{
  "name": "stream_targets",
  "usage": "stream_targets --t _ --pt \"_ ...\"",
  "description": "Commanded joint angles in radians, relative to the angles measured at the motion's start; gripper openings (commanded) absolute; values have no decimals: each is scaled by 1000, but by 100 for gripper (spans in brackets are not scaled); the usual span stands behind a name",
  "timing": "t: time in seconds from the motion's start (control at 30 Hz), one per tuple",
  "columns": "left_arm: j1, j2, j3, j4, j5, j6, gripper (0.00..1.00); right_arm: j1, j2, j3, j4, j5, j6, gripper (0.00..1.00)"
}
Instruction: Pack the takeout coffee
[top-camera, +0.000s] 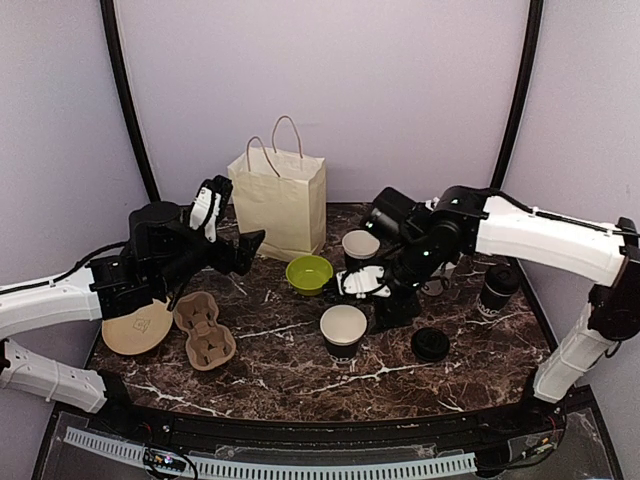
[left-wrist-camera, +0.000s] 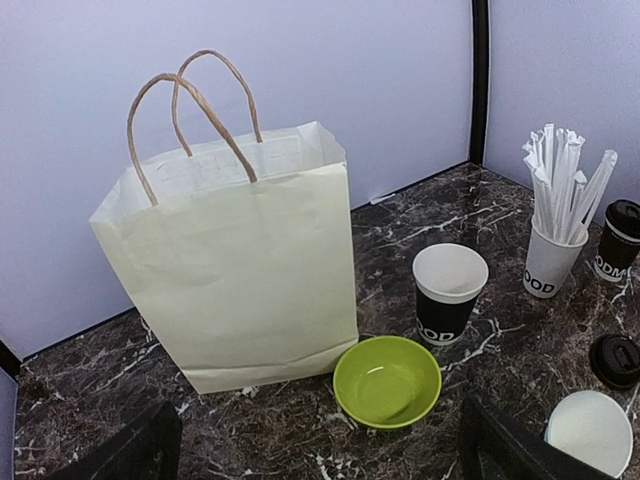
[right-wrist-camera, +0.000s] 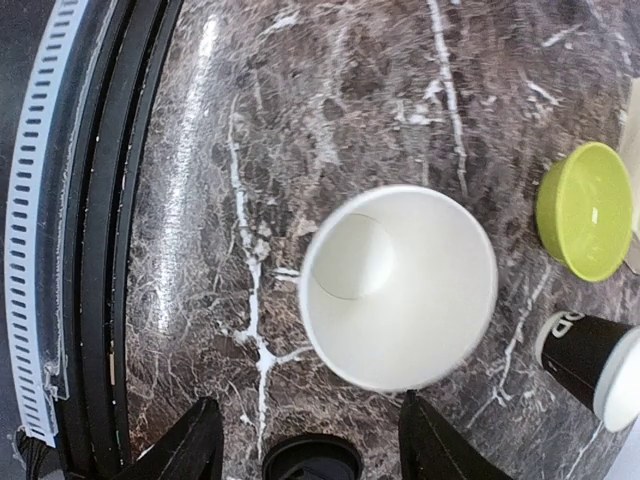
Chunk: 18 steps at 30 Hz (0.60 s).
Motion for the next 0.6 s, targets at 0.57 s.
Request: stream_targets --t 0.57 --pt "244 98 102 -9 281 -21 99 -390 -342 -678 308 28 -43 99"
